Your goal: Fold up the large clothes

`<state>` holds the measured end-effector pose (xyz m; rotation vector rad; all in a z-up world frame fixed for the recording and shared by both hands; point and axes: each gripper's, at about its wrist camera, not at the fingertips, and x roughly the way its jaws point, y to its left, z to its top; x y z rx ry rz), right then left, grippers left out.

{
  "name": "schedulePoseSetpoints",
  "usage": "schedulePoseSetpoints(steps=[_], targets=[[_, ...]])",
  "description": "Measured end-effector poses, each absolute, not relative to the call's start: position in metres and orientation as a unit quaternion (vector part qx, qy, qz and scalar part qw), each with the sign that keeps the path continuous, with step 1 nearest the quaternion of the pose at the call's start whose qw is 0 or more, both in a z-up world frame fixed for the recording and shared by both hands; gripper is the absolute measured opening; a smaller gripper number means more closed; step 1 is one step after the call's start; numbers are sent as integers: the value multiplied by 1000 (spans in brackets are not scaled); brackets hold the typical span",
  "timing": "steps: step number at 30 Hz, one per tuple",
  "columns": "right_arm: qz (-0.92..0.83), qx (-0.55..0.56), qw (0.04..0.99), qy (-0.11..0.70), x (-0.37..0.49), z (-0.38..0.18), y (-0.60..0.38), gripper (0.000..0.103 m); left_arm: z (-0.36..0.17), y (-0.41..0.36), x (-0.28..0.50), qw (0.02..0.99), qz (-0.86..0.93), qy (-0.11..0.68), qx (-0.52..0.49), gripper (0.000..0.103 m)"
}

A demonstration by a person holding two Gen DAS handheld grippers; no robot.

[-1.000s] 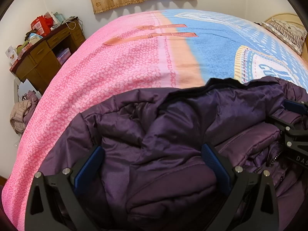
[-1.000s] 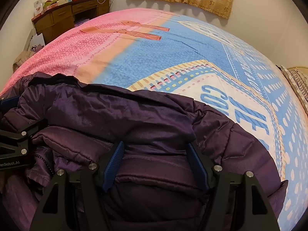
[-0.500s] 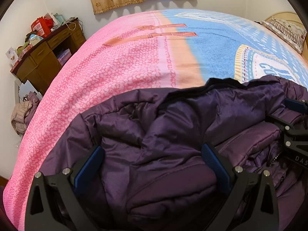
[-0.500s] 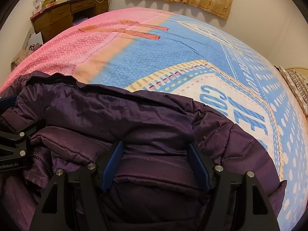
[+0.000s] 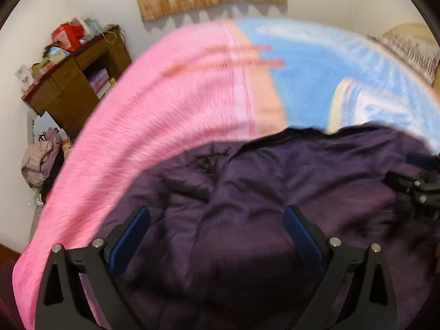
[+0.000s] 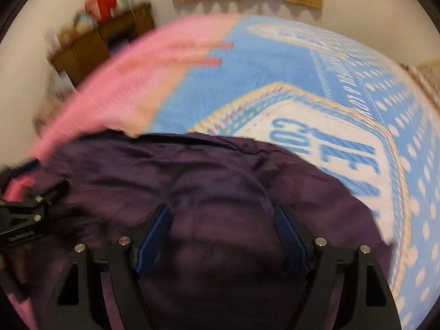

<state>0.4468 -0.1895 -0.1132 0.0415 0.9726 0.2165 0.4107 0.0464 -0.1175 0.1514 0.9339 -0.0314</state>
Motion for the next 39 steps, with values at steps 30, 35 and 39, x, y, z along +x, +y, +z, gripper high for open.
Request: schedulePoseSetpoints(steps=[30,35,39], targets=[[178,188,860,440,34,-190,-283,45,-178,145,33,880,-155,437,-107,62],[194,236,854,421,19,-186,-298,32,-170,147,15,890,-168,415,-88,30],[234,261,845,405,-16,-167,-298,26,-137,146,-15,898,-183,393,-77,24]])
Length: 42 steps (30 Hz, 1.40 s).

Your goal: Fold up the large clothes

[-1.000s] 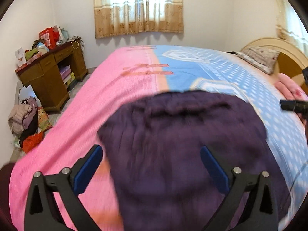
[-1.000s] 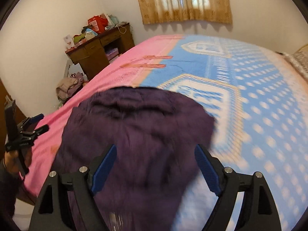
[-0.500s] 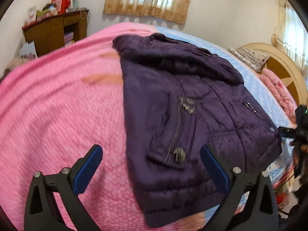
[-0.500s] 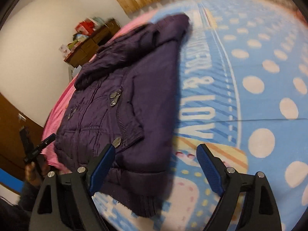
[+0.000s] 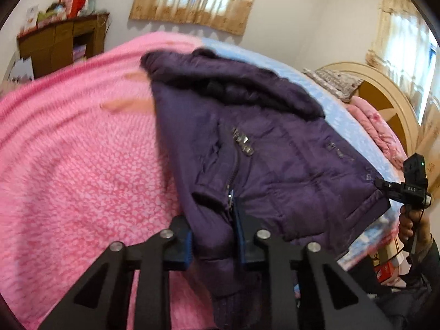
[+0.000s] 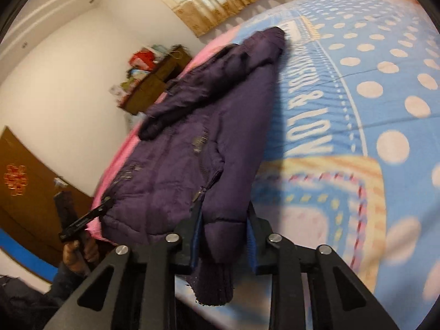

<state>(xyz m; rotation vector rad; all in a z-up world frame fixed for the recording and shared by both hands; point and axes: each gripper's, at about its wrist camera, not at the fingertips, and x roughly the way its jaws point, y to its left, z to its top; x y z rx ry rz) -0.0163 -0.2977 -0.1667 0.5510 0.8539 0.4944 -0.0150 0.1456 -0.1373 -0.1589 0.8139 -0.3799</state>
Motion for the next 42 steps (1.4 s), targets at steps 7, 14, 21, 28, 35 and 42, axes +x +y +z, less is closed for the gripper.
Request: schedulePoseSetpoints(steps=[7,14,21,28,35,42], targets=[[271,324,834,357,-84,-127,-318,24,-84,160,-74,886,-237,377,-133,23],[294,331,850,287,-52,-57,-323,24,-36,165,-65,874,-285,345,-188,23],[293,352,845,277,75,-21,-314,24,-13,162,39,862,-291,347,-229,23],[210,373,837,341,213,-72,-317,24,-61,150,178,830,-264,435,-228,27],[128,415,825,362,265,-136,-338,69,-128,171,227,742,-210,533,-347,38],[123,309,871,362,254,-108,-312,69,-71,195,216,793,-196,460,-349,103]])
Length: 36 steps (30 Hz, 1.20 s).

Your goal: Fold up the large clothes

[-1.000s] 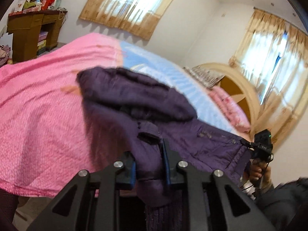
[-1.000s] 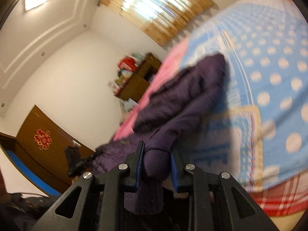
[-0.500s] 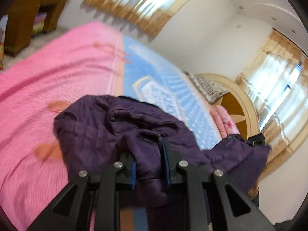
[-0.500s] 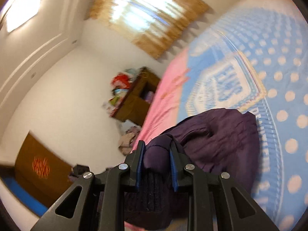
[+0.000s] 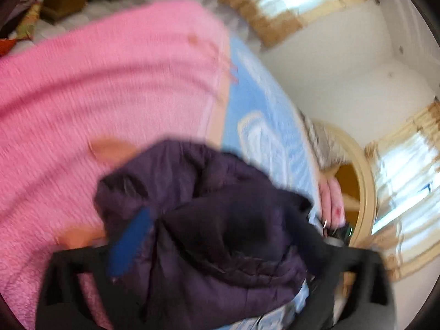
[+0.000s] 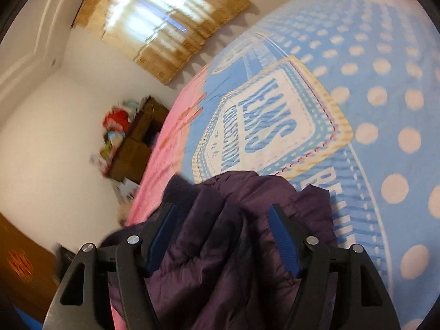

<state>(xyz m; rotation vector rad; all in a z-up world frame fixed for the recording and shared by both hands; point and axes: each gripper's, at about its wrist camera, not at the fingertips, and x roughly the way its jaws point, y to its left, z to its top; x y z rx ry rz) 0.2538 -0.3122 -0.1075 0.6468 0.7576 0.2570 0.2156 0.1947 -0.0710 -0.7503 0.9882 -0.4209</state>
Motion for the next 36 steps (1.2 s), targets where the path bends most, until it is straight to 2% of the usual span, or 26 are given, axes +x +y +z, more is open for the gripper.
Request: schedulePoseSetpoints(steps=[2,5,7,10,12,14,15,16,17,18,19,20,21,24,28,30,31,32,33,34,36], targets=[[130,264,887,355,247,-97,-295,69,-58,200,216,798,-195,441,-361,103],[148,177,905,358,242,-85,-265,69,-47,187,205,844,-167,411,-302,103],[162,108,912,362,240,-80,-244,69,-51,167,198,872,-144,406,-234,103],[178,5,909,376,240,-85,-214,69,-60,117,170,918,-137,368,-63,103],[180,-44,903,387,247,-94,-199,69,-69,97,164,927,-142,348,3,101],[163,-94,893,408,260,-111,-185,69,-82,74,169,926,-144,341,72,96],[148,-93,894,412,266,-118,-185,54,-90,68,178,922,-140,351,83,91],[156,-75,889,423,272,-124,-188,43,-98,65,188,914,-148,370,75,78],[164,-57,888,426,274,-126,-192,36,-107,66,198,907,-145,388,71,57],[163,-49,890,424,275,-128,-193,28,-112,67,205,904,-136,399,70,49],[157,-55,894,416,273,-127,-192,25,-115,72,209,903,-137,402,59,34],[152,-62,899,405,269,-124,-190,24,-114,78,211,907,-137,396,43,8],[147,-67,906,391,264,-119,-189,23,-110,85,211,907,-145,394,21,3],[130,-51,931,337,254,-91,-196,21,-92,93,207,922,-123,367,-5,2],[127,-36,937,323,261,-70,-199,21,-70,87,199,938,-122,325,20,2],[126,-41,935,330,262,-74,-194,21,-76,74,206,942,-101,317,50,7],[125,-43,934,332,262,-77,-192,21,-77,70,206,944,-91,309,64,23],[124,-44,933,334,262,-80,-191,21,-82,65,209,941,-84,320,76,69],[124,-42,931,340,264,-87,-192,21,-86,61,212,938,-76,329,80,90],[124,-38,930,344,264,-91,-193,21,-89,60,211,939,-73,326,78,103],[125,-27,927,353,265,-99,-198,21,-98,55,215,934,-82,337,88,99]])
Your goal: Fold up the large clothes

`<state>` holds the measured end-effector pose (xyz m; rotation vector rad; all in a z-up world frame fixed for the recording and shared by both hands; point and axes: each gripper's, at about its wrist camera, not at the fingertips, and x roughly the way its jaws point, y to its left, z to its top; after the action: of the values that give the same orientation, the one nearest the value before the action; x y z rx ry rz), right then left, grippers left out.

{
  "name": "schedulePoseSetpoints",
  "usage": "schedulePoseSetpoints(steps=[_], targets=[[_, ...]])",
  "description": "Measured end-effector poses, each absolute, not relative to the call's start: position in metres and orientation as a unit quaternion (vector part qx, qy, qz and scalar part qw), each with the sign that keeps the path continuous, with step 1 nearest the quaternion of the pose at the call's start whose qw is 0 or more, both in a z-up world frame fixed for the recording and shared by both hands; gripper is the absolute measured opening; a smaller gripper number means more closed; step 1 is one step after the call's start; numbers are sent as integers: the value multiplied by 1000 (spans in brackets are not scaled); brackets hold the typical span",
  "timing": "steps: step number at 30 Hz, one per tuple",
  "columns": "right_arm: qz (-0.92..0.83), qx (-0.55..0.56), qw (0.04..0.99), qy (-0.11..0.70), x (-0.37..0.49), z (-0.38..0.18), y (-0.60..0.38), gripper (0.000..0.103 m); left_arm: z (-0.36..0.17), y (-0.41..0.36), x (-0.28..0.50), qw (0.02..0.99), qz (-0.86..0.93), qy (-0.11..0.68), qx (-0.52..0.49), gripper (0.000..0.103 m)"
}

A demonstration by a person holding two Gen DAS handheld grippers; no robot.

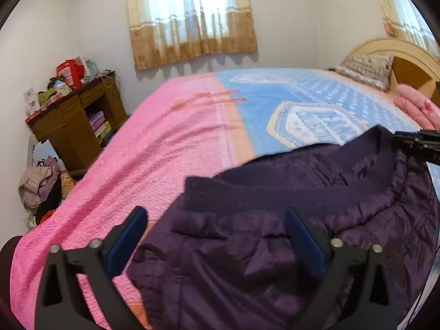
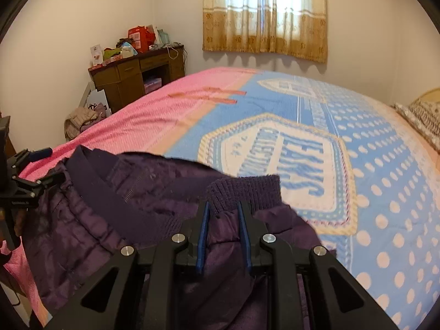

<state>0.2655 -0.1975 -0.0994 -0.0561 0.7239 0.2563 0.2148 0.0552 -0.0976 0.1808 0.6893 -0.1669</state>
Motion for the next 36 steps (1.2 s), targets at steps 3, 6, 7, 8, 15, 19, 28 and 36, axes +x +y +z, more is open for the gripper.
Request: schedulePoseSetpoints(steps=[3,6,7,8,15,19,28,36], targets=[[125,-27,924,360,269,-108,-197,21,-116,48,224,913,-96,379,112,64],[119,-23,936,329,261,-91,-198,21,-119,44,226,909,-95,385,126,3],[118,-21,942,315,257,-82,-198,20,-112,47,223,916,-87,373,117,3],[118,-19,947,298,253,-70,-199,20,-102,51,219,924,-86,359,104,3],[91,-7,960,266,266,-36,-208,0,-49,62,211,963,-35,255,73,0],[113,6,938,327,283,-57,-205,0,-62,61,241,956,-29,284,71,0],[134,-92,913,375,263,-87,-173,80,-88,61,215,947,-22,310,79,100],[122,-127,912,370,262,-104,-159,27,-127,29,226,908,-78,376,166,9]])
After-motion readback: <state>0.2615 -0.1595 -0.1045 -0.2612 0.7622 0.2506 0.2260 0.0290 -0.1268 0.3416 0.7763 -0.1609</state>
